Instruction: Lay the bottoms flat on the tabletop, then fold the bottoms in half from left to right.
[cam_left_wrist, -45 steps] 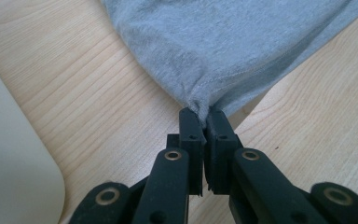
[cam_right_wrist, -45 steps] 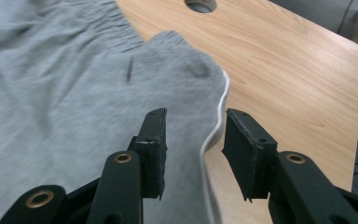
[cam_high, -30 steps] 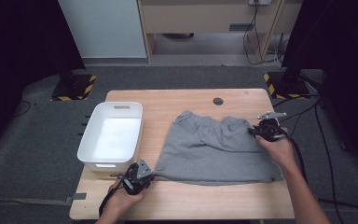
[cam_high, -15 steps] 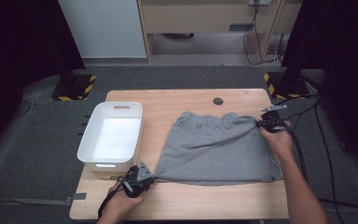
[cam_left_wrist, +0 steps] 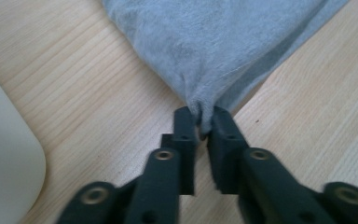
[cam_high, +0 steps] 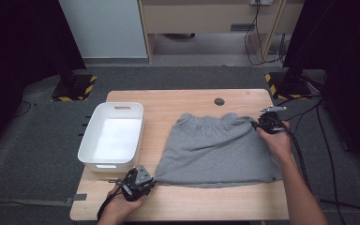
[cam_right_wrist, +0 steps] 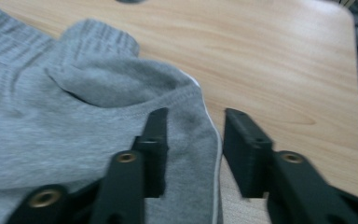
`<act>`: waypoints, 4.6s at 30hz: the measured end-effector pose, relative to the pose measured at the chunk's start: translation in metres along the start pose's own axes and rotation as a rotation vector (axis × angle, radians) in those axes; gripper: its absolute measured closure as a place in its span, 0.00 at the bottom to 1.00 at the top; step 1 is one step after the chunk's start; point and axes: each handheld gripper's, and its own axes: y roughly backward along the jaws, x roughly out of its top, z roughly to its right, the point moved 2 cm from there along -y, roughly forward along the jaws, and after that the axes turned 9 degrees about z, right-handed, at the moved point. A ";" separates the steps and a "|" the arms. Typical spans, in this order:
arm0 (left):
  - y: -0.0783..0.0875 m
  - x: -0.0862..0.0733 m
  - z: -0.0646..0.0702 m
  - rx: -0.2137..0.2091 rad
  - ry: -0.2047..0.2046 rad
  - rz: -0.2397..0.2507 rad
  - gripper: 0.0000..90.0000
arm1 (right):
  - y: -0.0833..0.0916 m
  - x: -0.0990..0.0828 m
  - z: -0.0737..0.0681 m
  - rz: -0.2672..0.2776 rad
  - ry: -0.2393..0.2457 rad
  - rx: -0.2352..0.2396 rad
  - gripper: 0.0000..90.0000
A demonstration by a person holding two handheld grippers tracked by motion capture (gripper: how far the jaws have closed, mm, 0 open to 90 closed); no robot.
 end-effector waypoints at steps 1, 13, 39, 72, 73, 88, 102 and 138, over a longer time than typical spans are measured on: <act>0.000 0.000 -0.001 0.012 0.010 0.014 0.75 | 0.003 0.001 -0.001 0.014 0.010 -0.004 0.58; 0.004 0.028 0.000 -0.028 0.021 0.141 0.39 | 0.033 -0.001 -0.019 0.080 0.049 0.045 0.29; -0.078 0.105 -0.030 -0.023 0.038 0.151 0.21 | 0.062 -0.024 -0.057 0.106 0.077 0.151 0.43; -0.119 0.143 -0.058 -0.019 0.056 0.122 0.17 | 0.087 -0.003 -0.135 0.137 0.202 0.310 0.28; -0.120 0.144 -0.059 -0.021 0.061 0.125 0.17 | 0.086 -0.002 -0.137 0.137 0.204 0.313 0.28; -0.127 0.150 -0.069 -0.026 0.066 0.089 0.16 | 0.081 0.005 -0.172 0.132 0.235 0.400 0.23; -0.133 0.160 -0.087 -0.015 0.082 0.089 0.15 | 0.069 -0.002 -0.221 0.130 0.265 0.481 0.36; -0.128 0.172 -0.098 0.012 0.087 0.103 0.15 | 0.060 -0.015 -0.297 0.129 0.403 0.522 0.45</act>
